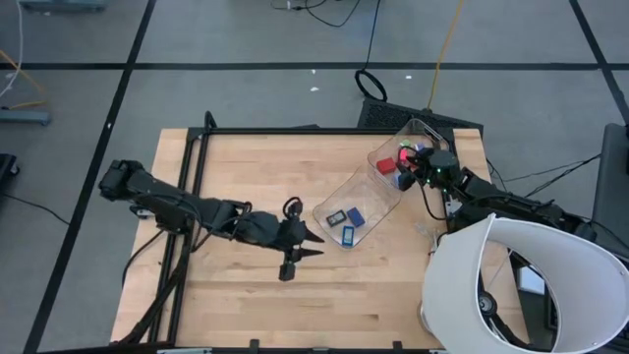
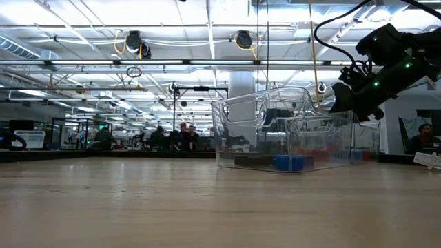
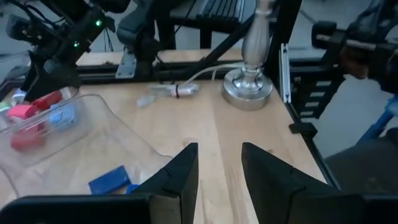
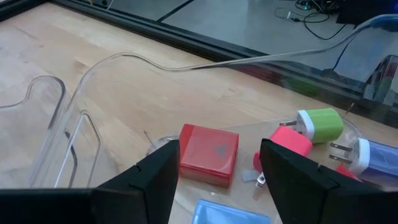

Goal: Pick & Place Office items
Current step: Return to Home Position

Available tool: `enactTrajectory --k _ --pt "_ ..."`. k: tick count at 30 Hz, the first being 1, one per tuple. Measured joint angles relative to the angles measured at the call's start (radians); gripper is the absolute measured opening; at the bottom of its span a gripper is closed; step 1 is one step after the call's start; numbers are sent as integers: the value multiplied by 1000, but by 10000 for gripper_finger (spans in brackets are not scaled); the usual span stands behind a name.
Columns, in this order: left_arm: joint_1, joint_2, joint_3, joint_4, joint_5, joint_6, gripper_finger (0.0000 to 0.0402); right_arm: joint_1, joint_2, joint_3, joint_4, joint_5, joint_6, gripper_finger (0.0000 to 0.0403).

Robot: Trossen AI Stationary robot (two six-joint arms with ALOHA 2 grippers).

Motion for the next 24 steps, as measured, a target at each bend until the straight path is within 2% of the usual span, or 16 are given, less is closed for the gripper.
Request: enactTrajectory --k 5,9,17,24 --pt "0 -7 -161 203 3 -28 122 0 0 0 0 0 4 212" --pt "13 -76 -307 324 1 -88 122 0 0 0 0 0 6 212" --pt "16 -369 -601 527 -9 -60 122 0 0 0 0 1 4 212" --pt "18 -651 -818 606 -27 -55 122 0 0 0 1 2 6 212"
